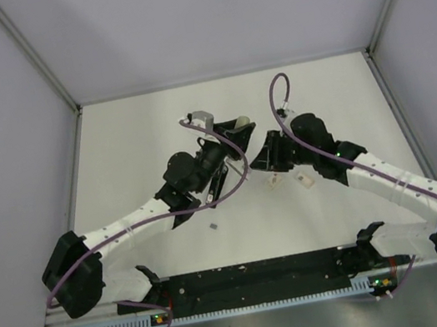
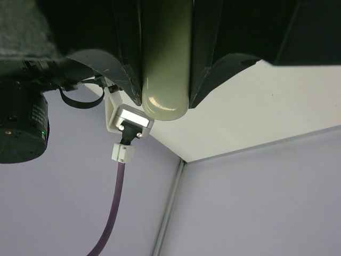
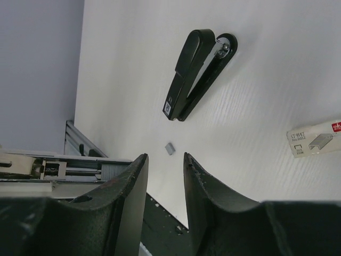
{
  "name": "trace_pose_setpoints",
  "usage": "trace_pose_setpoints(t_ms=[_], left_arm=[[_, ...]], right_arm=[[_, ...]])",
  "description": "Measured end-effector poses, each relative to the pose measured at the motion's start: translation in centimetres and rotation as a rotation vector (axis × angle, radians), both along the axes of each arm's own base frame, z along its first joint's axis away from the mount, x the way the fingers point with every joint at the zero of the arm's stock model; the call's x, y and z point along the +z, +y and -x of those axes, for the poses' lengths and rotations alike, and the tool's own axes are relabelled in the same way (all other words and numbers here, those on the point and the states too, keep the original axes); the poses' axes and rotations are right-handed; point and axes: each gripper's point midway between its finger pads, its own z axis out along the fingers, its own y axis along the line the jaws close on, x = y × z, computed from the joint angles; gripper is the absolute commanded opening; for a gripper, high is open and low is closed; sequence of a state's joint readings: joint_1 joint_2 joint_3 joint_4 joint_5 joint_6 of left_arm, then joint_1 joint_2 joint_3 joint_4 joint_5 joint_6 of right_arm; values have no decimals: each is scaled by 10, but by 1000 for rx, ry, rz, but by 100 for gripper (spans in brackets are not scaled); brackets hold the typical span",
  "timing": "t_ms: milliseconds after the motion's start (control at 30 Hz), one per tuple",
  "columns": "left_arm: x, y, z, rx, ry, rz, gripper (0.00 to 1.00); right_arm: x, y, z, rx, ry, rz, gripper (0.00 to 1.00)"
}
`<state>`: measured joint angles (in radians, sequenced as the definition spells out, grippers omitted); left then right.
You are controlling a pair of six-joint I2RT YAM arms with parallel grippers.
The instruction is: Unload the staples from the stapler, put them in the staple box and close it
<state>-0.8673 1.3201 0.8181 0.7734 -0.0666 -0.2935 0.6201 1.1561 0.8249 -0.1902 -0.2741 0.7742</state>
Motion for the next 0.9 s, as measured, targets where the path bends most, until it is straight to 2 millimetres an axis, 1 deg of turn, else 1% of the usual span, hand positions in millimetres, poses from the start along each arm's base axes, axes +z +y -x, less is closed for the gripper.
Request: trace_pose_setpoints(t_ms=[333,567,767,900], left_arm=[[2,6,-4,81,-12,55,0],[-1,10,-8,146,-16,54,0],[-21,7,-14,199,4,9,0],[-30,5,-17,222,10,-9,0]], right_arm=[[2,2,-2,-21,1,-10,34],[0,5,-4,-38,-3,-5,34],[12,15,-6,-37,-43,-46,34],[14,16,-9,-50,-55,-51,34]])
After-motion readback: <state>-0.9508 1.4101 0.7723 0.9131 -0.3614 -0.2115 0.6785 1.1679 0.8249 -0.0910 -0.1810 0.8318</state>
